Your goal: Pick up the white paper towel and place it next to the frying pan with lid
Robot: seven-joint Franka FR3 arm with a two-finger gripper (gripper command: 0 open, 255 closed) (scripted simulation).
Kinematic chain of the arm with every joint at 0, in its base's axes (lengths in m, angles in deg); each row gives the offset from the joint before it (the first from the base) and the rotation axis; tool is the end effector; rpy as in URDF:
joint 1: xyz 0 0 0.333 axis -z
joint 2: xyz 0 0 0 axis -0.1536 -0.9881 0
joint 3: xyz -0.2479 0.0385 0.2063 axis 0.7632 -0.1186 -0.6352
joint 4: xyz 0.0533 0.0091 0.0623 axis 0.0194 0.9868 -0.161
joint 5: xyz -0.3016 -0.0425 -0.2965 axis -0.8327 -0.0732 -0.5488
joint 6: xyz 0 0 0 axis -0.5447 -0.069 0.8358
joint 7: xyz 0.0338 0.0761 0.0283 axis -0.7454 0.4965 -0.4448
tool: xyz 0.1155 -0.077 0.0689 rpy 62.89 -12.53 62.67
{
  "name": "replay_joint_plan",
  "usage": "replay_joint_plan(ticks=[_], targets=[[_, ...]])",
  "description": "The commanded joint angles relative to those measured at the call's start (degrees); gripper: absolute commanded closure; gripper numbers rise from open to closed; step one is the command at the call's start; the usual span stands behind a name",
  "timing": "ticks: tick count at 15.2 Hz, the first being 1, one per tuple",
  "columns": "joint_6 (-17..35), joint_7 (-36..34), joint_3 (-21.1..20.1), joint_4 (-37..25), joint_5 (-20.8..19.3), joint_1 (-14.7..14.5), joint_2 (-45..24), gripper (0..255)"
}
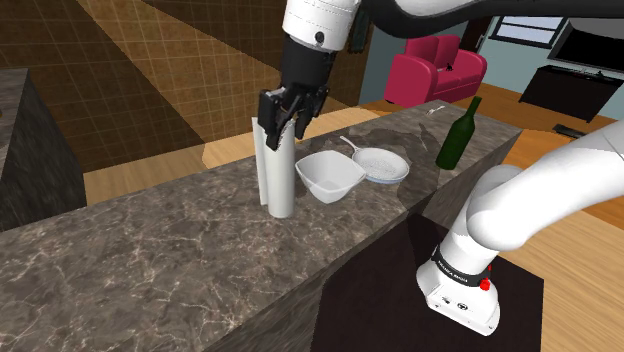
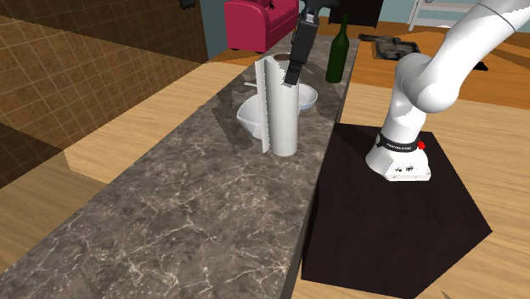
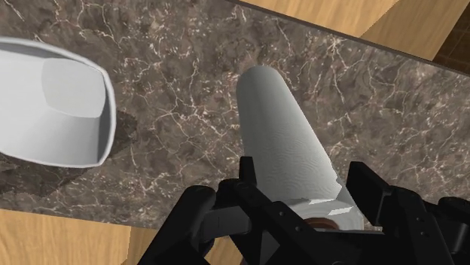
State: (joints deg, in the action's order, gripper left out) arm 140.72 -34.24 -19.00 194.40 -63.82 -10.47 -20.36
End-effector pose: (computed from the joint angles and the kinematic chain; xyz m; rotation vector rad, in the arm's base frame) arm 0.3654 0.3108 0.5686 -3.0403 -0.0283 -0.3158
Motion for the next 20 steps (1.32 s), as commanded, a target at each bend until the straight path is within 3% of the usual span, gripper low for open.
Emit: replay_joint_plan(ticks=[1, 14, 20], targets=[[-1.4, -0.1, 0.2, -1.7, -0.3, 0.2, -0.4, 255], [-10.7, -1.0, 0.8, -13.9, -2.1, 1.4, -3.4, 255], [-12.4, 7.8, 9.6, -6.2, -1.1, 0.8, 4.8, 255]])
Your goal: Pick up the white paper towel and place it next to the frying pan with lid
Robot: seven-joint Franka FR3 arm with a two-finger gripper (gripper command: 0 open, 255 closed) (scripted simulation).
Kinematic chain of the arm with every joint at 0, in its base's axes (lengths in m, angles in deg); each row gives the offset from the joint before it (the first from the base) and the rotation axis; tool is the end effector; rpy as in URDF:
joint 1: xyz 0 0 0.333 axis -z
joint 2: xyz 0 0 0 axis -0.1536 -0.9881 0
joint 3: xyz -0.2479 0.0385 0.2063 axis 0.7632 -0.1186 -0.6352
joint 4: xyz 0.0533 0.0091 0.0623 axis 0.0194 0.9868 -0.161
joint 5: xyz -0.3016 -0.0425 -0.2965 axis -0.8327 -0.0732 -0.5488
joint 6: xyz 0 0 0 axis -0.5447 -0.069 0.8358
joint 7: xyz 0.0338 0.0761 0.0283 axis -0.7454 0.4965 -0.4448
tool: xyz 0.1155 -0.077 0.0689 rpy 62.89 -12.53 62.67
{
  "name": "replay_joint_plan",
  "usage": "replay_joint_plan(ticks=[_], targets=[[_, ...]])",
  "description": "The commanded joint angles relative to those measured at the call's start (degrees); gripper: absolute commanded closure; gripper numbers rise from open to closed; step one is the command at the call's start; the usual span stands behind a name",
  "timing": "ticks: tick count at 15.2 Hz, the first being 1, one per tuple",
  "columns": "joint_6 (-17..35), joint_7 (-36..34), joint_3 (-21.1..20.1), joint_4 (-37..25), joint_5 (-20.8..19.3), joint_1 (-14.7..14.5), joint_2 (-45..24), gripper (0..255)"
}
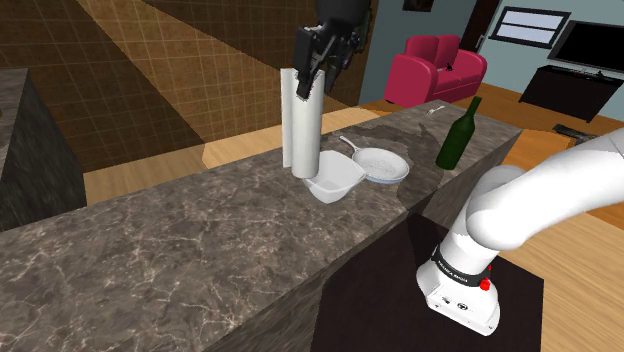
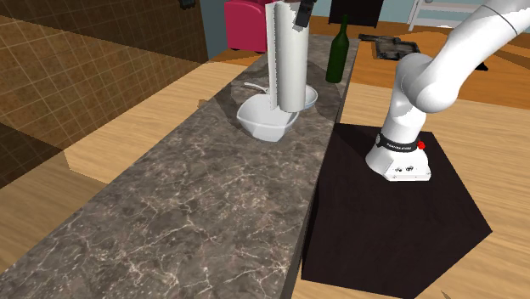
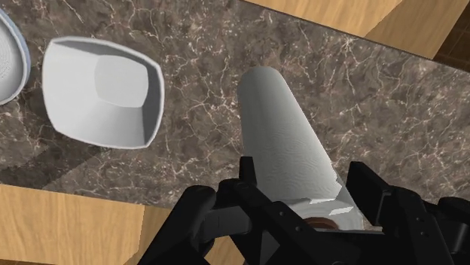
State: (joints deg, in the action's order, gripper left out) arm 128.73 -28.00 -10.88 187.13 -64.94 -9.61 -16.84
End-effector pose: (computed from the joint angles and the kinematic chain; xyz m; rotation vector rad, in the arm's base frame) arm 0.3593 0.2424 0.6521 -3.0415 -0.0263 -0.3157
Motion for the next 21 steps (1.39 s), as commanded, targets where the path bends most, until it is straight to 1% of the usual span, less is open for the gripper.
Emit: replay_joint_plan(ticks=[1, 6, 11, 16, 21], targets=[[-0.7, 2.9, 2.9, 2.2, -0.1, 0.0, 2.4, 255], [-2.3, 9.7, 9.6, 6.5, -1.6, 0.4, 7.1, 255], [-3.9, 16.4, 16.1, 9.2, -4.1, 1.3, 10.5, 255], [-5.3, 23.0, 22.6, 10.4, -7.3, 2.6, 12.2, 255], [-6.4, 29.8, 29.2, 10.0, -10.7, 4.0, 12.5, 255]])
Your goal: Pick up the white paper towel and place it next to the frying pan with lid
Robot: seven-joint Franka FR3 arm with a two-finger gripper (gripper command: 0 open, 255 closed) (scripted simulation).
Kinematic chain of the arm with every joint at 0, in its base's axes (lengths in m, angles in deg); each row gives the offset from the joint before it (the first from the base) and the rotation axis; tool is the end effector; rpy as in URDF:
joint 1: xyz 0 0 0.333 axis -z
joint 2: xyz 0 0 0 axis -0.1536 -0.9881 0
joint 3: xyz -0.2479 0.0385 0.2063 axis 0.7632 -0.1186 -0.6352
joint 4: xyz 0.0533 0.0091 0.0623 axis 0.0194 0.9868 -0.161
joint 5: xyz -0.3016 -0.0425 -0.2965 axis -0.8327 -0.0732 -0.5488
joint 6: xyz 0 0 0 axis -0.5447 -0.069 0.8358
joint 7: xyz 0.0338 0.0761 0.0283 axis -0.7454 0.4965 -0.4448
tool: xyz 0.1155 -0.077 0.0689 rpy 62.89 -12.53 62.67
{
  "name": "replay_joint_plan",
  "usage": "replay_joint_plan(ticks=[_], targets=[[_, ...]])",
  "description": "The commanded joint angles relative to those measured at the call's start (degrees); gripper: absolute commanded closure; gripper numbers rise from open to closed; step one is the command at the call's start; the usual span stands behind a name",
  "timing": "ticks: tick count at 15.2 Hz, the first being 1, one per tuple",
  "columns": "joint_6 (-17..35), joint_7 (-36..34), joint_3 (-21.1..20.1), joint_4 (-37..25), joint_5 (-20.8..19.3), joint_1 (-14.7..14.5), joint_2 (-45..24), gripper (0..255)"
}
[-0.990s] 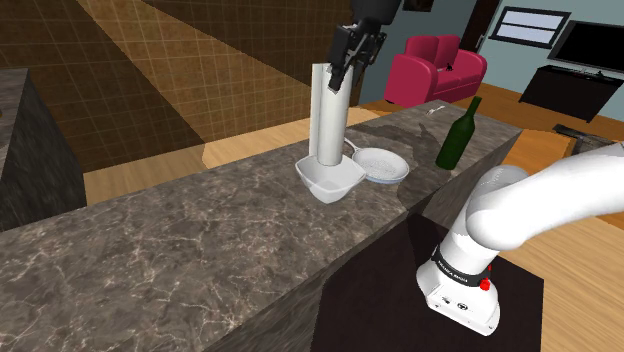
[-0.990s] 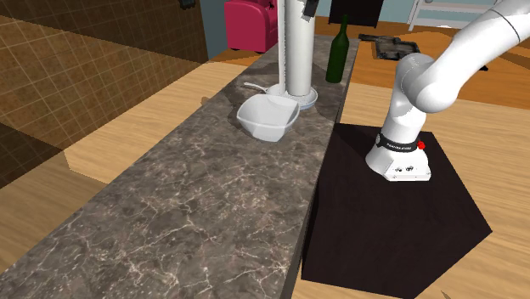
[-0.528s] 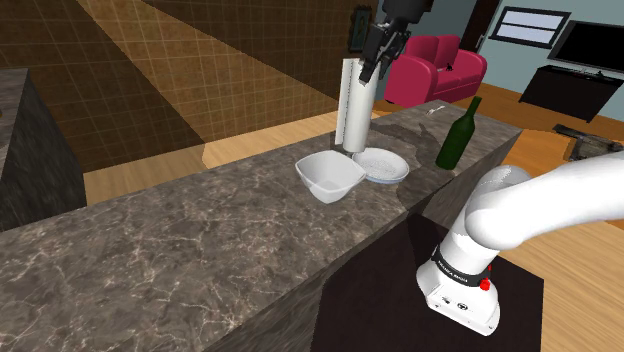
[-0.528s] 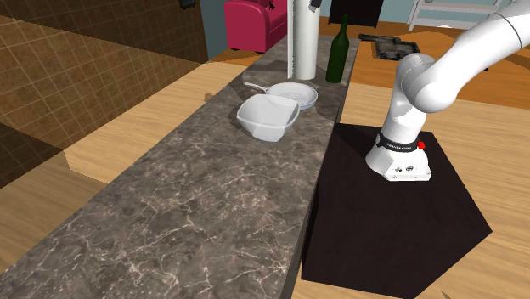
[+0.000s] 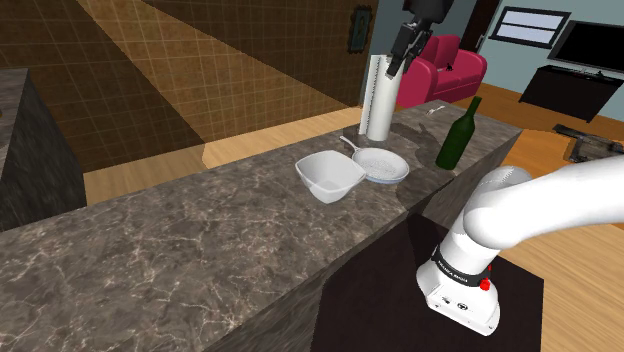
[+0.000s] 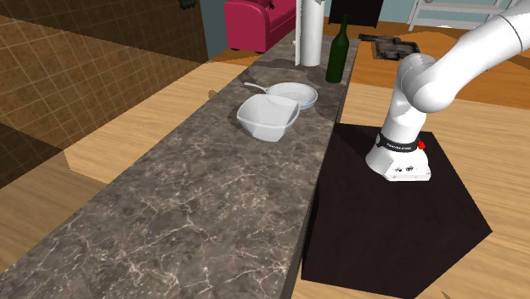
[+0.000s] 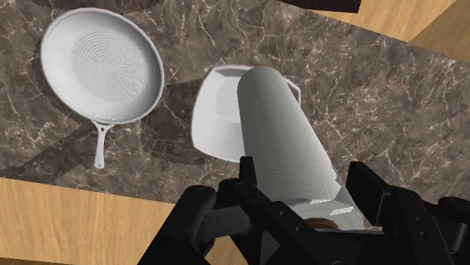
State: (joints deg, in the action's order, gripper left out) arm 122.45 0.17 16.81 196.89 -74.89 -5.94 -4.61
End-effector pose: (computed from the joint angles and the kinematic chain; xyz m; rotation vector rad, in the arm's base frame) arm 0.3258 -0.0474 0.6564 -3.0406 -0.0266 -0.3161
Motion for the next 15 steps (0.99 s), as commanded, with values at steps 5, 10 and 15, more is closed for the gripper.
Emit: replay_joint_plan(ticks=[5, 10, 15], targets=[[-0.9, 8.4, 8.1, -1.7, -4.2, 1.4, -1.1, 255], [-1.4, 15.3, 14.9, -5.2, -7.0, 2.0, -4.0, 255], [-1.8, 22.4, 22.0, -10.2, -9.0, 1.9, -8.3, 255]])
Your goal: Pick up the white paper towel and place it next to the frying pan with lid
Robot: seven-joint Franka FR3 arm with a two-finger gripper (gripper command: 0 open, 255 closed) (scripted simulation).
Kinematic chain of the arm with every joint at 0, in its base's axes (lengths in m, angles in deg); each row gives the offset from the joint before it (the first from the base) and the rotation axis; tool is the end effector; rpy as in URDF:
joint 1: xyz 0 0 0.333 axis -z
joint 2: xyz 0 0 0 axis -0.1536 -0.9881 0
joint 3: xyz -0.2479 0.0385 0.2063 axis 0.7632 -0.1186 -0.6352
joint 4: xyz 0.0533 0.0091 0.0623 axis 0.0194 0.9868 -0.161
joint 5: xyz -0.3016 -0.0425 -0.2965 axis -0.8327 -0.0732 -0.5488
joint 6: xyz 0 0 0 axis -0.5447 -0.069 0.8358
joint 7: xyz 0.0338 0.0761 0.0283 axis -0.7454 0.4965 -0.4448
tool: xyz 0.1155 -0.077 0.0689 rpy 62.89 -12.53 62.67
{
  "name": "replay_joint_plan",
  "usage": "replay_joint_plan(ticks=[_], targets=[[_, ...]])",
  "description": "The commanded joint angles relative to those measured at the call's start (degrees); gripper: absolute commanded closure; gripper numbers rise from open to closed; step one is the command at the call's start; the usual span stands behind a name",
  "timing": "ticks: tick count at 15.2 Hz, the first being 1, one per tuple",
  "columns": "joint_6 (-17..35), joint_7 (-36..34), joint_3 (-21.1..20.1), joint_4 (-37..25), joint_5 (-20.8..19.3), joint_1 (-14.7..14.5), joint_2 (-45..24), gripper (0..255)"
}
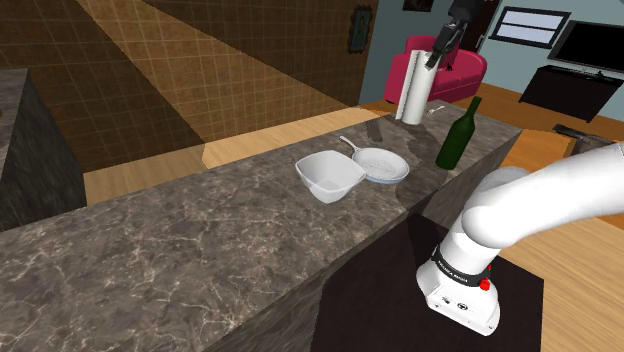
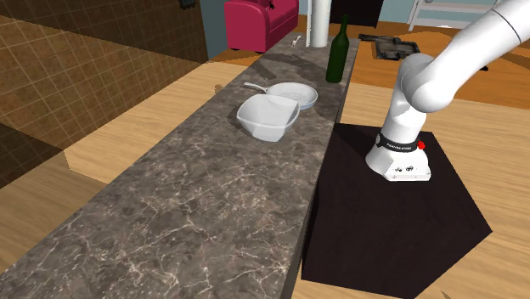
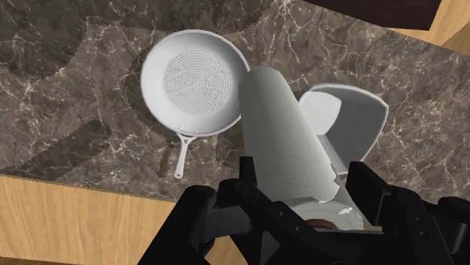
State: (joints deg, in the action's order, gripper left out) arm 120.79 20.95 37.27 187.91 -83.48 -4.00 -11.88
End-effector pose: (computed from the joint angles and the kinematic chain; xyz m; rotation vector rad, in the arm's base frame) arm 0.2971 -0.2556 0.6549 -3.0396 -0.0274 -0.3154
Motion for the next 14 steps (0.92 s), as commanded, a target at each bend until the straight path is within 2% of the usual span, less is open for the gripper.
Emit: replay_joint_plan(ticks=[1, 9, 12, 14], targets=[[-0.2, 3.1, 3.1, -2.4, -0.6, -0.2, -2.1, 255], [-1.1, 16.0, 17.1, -14.5, 0.5, -2.9, -13.1, 255], [-1.8, 21.9, 24.3, -20.4, 3.2, -4.7, -19.3, 255], [-2.6, 26.7, 30.5, -24.9, 6.6, -6.3, -24.6, 255]])
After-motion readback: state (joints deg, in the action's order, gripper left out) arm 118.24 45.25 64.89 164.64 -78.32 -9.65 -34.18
